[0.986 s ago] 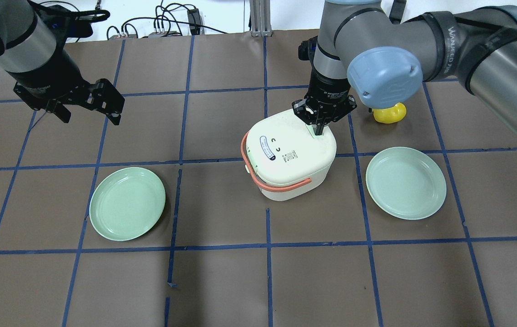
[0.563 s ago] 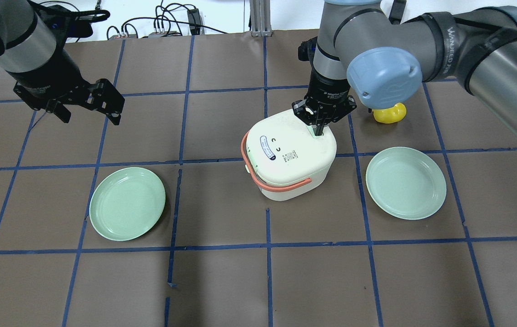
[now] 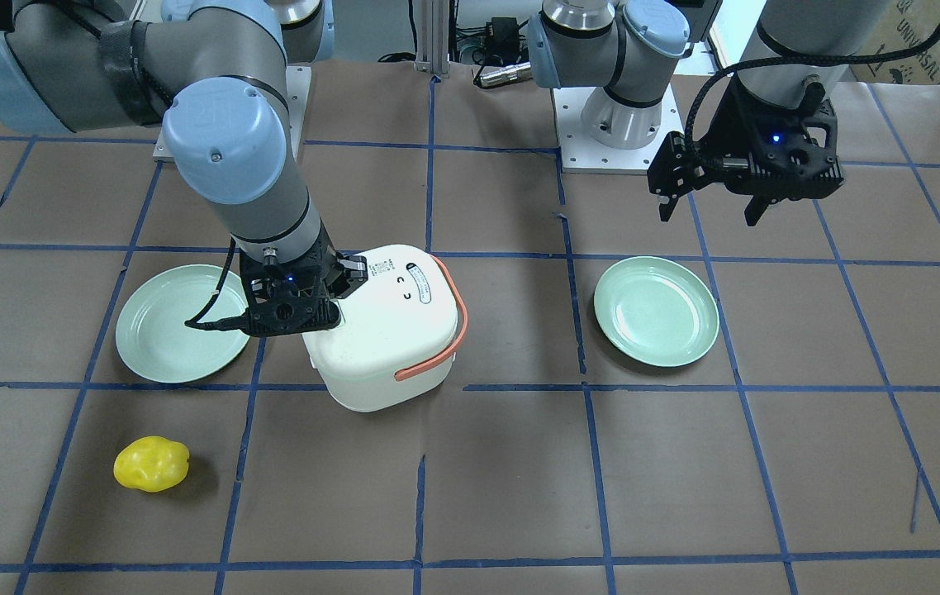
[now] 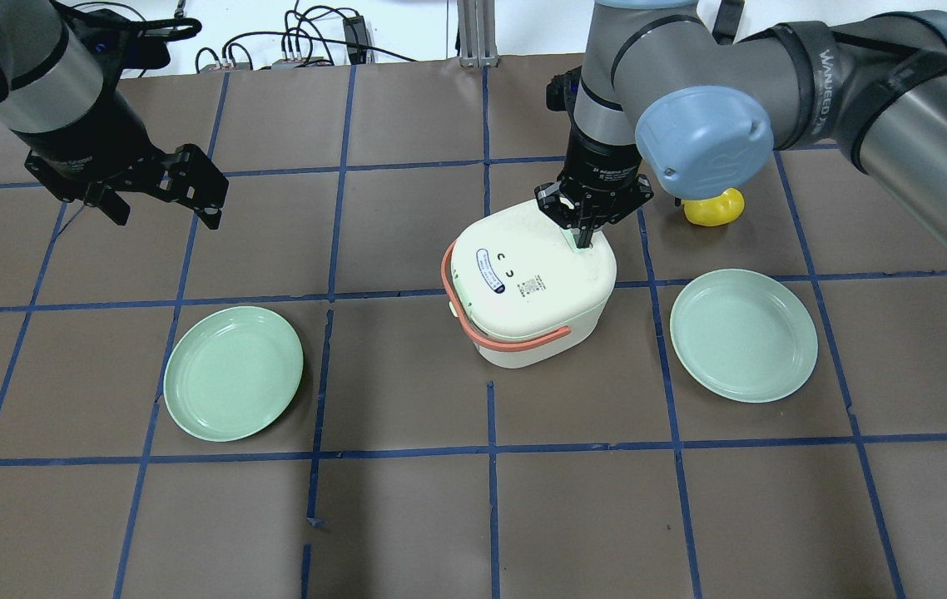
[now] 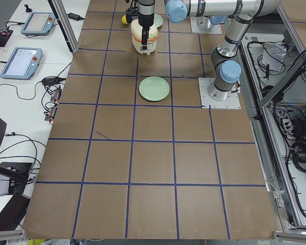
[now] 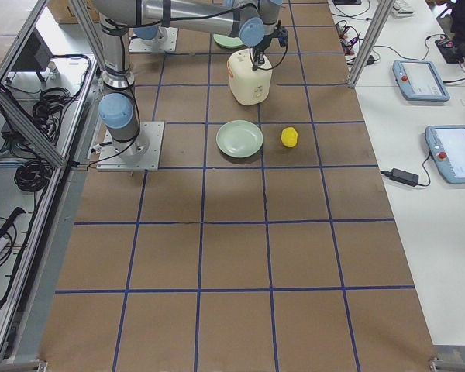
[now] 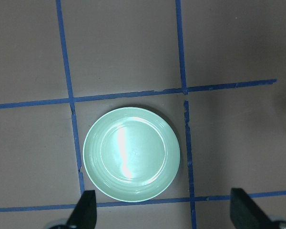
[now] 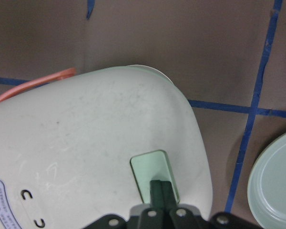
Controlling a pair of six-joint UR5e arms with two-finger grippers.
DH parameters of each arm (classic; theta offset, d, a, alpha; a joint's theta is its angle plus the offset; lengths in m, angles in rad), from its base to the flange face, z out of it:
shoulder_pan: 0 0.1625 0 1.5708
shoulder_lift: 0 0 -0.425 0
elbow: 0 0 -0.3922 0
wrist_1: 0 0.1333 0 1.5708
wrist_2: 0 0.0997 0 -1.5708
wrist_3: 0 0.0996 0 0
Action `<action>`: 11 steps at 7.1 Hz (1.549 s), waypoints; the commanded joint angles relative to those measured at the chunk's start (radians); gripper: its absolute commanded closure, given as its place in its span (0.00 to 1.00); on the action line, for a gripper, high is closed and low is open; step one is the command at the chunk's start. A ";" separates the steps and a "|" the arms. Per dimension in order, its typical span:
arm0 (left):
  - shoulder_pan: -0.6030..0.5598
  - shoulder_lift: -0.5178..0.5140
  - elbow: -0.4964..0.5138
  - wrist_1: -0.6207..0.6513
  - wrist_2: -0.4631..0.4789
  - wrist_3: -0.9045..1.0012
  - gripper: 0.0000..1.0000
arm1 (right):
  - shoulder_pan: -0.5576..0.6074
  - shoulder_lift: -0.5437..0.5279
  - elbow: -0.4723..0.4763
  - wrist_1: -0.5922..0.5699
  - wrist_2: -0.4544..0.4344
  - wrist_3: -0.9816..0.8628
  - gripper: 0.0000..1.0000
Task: Press rice cooker button
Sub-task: 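Raise the right gripper away as the cooker lid pops open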
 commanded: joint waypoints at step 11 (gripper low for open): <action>0.000 0.000 0.000 0.000 0.000 0.000 0.00 | -0.107 -0.052 -0.263 0.237 -0.132 -0.095 0.00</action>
